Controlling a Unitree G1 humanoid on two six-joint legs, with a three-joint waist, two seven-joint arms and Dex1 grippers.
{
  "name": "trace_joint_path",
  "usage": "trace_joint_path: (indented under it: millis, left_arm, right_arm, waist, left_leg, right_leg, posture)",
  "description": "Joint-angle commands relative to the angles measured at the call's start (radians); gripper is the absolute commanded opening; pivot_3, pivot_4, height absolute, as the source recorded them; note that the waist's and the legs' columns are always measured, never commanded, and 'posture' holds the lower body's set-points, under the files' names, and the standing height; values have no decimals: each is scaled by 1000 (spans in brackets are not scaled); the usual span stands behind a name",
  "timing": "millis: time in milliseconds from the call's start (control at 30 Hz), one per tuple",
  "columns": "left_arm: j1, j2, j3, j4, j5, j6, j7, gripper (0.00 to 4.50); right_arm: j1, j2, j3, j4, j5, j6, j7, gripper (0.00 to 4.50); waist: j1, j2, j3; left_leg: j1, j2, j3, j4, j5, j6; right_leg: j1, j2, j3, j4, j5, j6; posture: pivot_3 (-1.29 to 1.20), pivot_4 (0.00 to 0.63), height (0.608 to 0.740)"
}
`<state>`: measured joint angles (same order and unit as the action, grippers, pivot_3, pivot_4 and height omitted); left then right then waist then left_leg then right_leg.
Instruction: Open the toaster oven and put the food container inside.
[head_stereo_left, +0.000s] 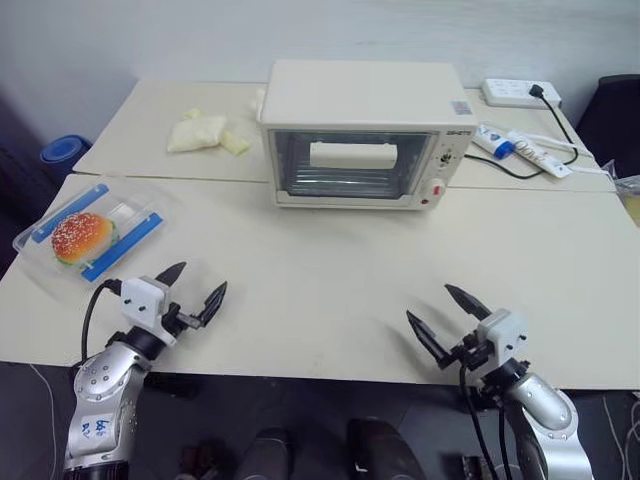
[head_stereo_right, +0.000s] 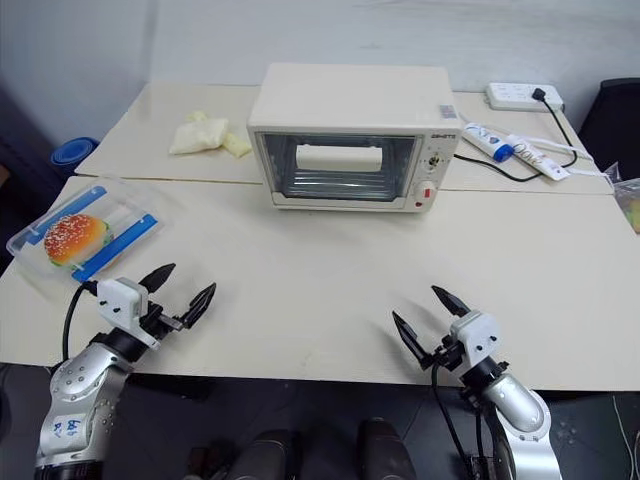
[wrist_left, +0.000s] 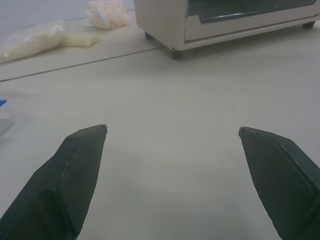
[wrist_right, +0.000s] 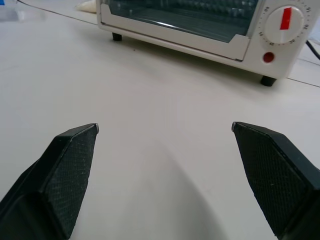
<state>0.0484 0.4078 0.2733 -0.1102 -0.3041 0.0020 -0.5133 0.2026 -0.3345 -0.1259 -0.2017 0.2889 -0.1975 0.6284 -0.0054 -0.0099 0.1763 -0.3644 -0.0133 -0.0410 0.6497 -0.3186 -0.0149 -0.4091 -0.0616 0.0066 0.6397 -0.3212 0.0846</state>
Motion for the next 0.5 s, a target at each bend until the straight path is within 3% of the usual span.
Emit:
trace_joint_path:
  millis: [33,133,267,367,500]
  left_arm:
    - [7,35,-6,-25,-8,3,-42,4500]
    - [8,66,13,-71,-99,58,-105,4500]
    - [-16,163,60,-157,-322,182,-279,4500]
    - [-68,208,91,-174,-382,223,-302,4500]
    - [-109,224,80,-179,-419,254,-342,4500]
  right_arm:
    - [-67,-15,12,-22,27,3,19,4463]
    - [-182,-38,18,-49,76,110,19,4463]
    - [-391,-92,20,-4,115,291,17,4463]
    - [-519,-147,54,63,105,370,78,4463]
    - [-698,-141,52,202,117,415,109,4463]
  waist:
    - [-2,0,0]
    - [-5,0,0]
    - [-1,0,1]
    - [4,1,1]
    - [2,1,1]
  left_leg:
    - [1,0,0,-1,0,0]
    - [1,0,0,0,0,-1]
    - [1,0,-1,0,0,-1]
    - [-1,0,-2,1,1,-1]
    - [-3,0,-3,1,1,-2]
  right_leg:
    - [0,0,0,1,0,0]
    - [0,0,0,2,0,-1]
    - [-1,0,0,3,-1,-2]
    - [-2,0,-1,3,-1,-2]
    - [-3,0,-2,3,-1,-2]
  posture:
    - [0,150,740]
    - [0,150,740]
    - [0,150,740]
    - [0,150,740]
    - [0,150,740]
